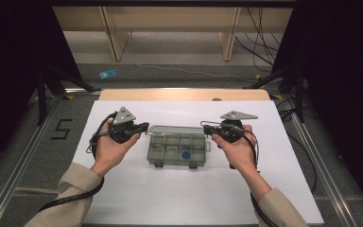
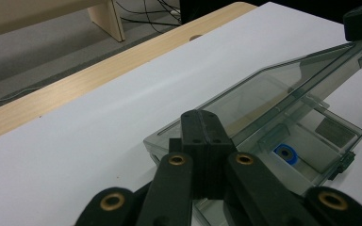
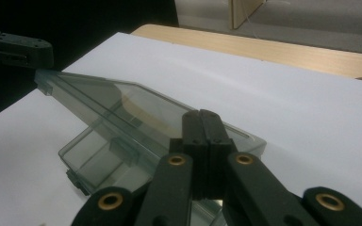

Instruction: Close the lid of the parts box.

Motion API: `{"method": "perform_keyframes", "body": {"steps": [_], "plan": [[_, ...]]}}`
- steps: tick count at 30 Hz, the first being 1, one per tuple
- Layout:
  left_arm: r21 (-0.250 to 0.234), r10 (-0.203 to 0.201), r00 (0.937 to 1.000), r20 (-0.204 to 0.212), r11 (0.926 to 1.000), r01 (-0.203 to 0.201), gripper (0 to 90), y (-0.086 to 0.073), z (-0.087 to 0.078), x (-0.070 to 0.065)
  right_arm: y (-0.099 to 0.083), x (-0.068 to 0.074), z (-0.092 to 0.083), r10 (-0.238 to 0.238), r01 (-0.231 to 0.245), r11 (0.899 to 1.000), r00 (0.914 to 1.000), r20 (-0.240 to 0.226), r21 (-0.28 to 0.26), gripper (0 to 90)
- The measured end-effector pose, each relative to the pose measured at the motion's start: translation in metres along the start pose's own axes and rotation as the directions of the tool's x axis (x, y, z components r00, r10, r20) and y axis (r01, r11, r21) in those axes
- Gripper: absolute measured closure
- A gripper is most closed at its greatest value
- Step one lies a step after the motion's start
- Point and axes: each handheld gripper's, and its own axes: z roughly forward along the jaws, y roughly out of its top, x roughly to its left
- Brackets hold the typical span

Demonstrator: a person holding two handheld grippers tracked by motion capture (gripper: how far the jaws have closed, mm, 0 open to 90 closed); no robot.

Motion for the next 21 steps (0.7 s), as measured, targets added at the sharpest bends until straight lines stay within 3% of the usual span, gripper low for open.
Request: {"method": "perform_keyframes", "body": {"steps": [3,4,21], "plan": [[0.005,0.006,1.0,0.005,1.0,-0.006,89.9,-0.001,0.0,0.0,-0.001,0.0,-0.001,-0.003,0.003,1.0,1.0,0.005,0.016,90.0],[-0.004,-0.015,0.9999,0.005,0.9999,0.015,89.9,-0.002,0.001,-0.002,-0.001,0.0,0.0,-0.003,0.003,1.0,1.0,0.001,0.008,90.0],[0.029,-0.004,0.9998,0.019,0.9996,0.004,89.8,-0.011,0.001,-0.006,-0.009,0.001,-0.001,-0.029,0.029,0.999,0.9996,0.005,0.033,90.0]]}}
